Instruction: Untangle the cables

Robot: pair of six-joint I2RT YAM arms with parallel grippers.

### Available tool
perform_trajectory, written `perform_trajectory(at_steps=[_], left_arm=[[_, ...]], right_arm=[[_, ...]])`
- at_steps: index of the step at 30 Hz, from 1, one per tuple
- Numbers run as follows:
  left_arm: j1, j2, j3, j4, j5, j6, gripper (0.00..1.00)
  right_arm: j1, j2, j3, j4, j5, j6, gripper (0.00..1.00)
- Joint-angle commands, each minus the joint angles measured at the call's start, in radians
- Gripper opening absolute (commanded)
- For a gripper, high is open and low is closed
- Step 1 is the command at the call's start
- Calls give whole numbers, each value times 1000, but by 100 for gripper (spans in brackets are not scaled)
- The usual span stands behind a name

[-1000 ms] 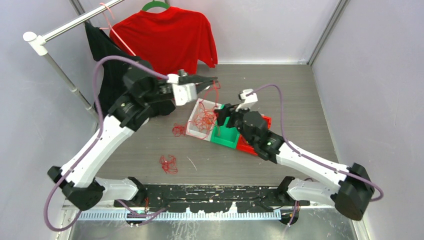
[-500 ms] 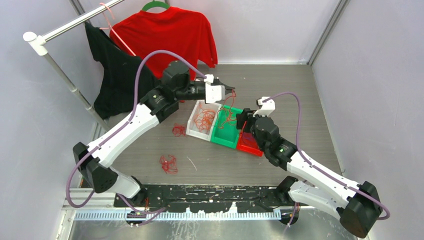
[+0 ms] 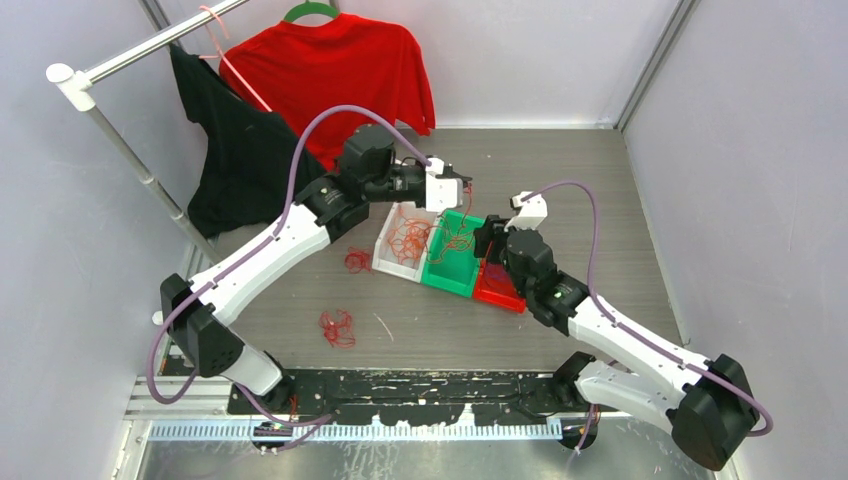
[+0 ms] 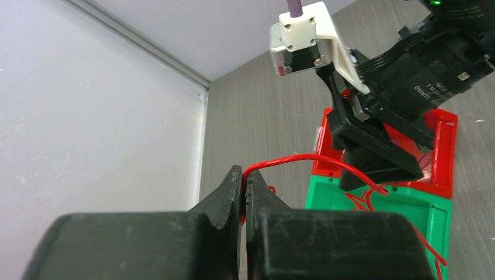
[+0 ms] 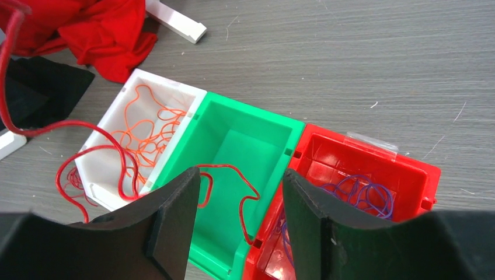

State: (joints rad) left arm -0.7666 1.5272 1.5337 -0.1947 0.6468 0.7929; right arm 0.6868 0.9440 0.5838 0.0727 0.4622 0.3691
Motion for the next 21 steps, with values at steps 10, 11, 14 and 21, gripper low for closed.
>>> perform_trajectory(at_steps=[10,11,14,21], left_arm=[[-56,116,48,29,-159,-17,0],[-60,132,52,29,-170,-16,0],[-63,167,41,46,-222,-8,0],[-70,230,55,70,-361,-32,0]], right_arm=[[-53,-3,58,-112,78,46,62],[-59,-11,57,-124,79,51,63],[-69,-42,46,-151,89,64,62],[-80,-87,25,-169,95,76,62]])
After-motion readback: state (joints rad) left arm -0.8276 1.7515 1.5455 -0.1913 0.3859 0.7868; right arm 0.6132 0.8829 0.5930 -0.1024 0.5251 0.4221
